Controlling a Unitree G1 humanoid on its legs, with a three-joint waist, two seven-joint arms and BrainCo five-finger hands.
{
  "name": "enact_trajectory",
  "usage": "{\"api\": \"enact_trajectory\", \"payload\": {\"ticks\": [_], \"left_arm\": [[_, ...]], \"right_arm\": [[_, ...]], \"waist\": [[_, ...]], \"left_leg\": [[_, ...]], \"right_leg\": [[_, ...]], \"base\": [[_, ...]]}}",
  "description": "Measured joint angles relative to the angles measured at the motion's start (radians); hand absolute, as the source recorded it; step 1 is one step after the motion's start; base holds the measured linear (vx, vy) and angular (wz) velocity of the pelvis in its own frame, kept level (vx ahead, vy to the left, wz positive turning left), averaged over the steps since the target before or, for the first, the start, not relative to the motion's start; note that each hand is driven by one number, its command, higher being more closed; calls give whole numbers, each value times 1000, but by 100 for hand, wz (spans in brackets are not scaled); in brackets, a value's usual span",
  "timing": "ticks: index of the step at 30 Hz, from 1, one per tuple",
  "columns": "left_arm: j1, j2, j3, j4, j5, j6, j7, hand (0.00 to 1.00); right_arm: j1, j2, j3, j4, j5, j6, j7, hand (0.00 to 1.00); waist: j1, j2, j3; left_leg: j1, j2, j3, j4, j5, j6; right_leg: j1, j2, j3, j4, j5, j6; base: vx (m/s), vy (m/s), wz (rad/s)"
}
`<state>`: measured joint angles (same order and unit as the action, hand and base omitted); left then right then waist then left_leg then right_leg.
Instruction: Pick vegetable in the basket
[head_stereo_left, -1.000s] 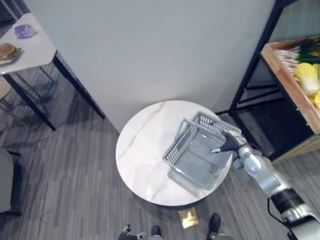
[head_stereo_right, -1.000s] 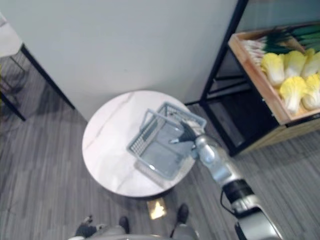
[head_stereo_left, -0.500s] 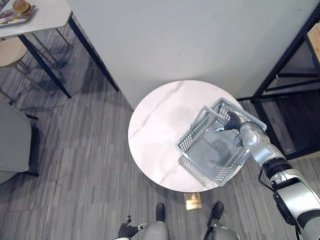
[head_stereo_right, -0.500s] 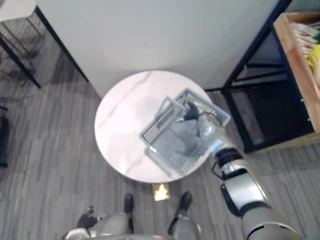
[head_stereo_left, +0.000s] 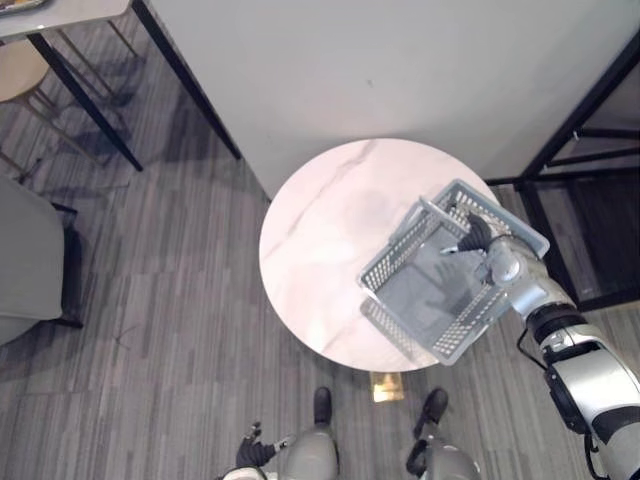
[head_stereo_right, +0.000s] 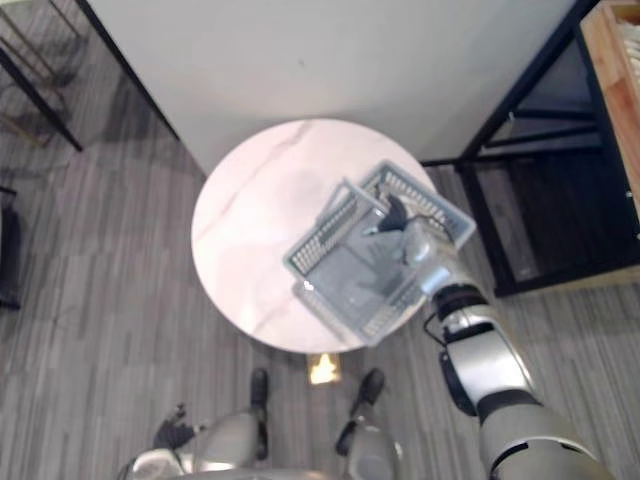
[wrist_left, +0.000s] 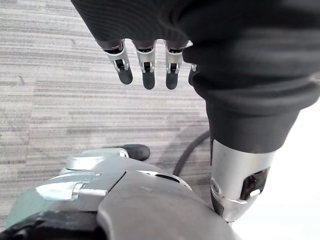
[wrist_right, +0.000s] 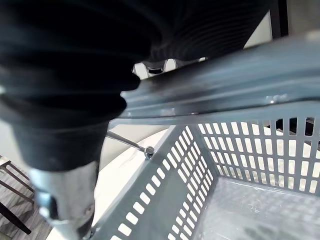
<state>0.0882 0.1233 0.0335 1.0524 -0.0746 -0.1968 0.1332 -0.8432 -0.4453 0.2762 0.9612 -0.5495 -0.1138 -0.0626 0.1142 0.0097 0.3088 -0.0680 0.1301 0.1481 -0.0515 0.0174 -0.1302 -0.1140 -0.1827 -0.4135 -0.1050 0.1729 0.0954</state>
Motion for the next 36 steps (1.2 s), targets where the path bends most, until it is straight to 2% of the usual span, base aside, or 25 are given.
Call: {"api": "enact_trajectory", "payload": {"ticks": [3, 4, 11, 18, 22, 27, 30, 33, 36], "left_arm": [[-8, 2, -1, 0, 0, -2, 0, 0], [-8, 2, -2, 0, 0, -2, 0, 0], [-11, 21, -29, 0, 0, 0, -2, 0], [-16, 28, -36, 0, 1, 3, -11, 0], [-16, 34, -36, -16, 2, 6, -21, 0], [-16, 37, -36, -20, 10, 16, -26, 0], [-14, 45, -35, -19, 13, 33, -32, 0], [-5, 67, -33, -15, 24, 35, -50, 0], [-4, 77, -28, 11, 60, 45, -68, 0]], "right_arm": [[-3, -1, 9, 0, -22, 0, 3, 0], [-5, -2, 11, 0, -41, -1, 6, 100], [-20, -28, 68, -7, -83, -5, 21, 100], [-20, -60, 148, -45, -122, -31, 56, 100], [-10, -70, 174, -59, -149, -44, 74, 100], [41, -109, 253, -179, -160, -58, 98, 100], [99, -152, 335, -306, -166, -90, 122, 100], [161, -192, 383, -441, -194, -139, 156, 100], [237, -284, 407, -581, -191, -184, 179, 100]], "waist": [[0, -2, 14], [0, -3, 15], [0, -21, 26], [0, -24, 27], [1, -35, 32], [-1, -42, 27], [-7, -55, 19], [-25, -85, -2], [-35, -107, -47]], "left_leg": [[-1, 0, -1, 0, 0, 0], [-2, -1, 0, 0, 0, 0], [-2, -1, 0, 1, 0, 0], [-1, 0, 1, 1, 0, 0], [0, 0, 1, 2, 0, 0], [11, 2, 5, 2, 0, 0], [34, 2, 13, 1, -2, -1], [45, 4, 34, 1, -5, -2], [59, 4, 63, 2, -12, -2]], "right_leg": [[-1, 0, 0, 1, 0, 0], [-2, -1, 0, 2, 0, 0], [-3, -1, 1, 4, 0, 0], [-4, -1, 4, 4, 0, 0], [-3, -1, 4, 7, 0, 0], [1, -1, 14, 13, 0, 0], [16, 0, 36, 13, 0, 0], [16, 3, 57, 9, 1, 1], [14, 6, 89, 0, 5, 8]], "base": [[0, 0, 0], [0, 0, 0], [0, 0, 0], [0, 0, 0], [0, 0, 0], [0, 0, -2], [2, 2, -11], [-13, -3, -18], [-8, 1, -25]]}}
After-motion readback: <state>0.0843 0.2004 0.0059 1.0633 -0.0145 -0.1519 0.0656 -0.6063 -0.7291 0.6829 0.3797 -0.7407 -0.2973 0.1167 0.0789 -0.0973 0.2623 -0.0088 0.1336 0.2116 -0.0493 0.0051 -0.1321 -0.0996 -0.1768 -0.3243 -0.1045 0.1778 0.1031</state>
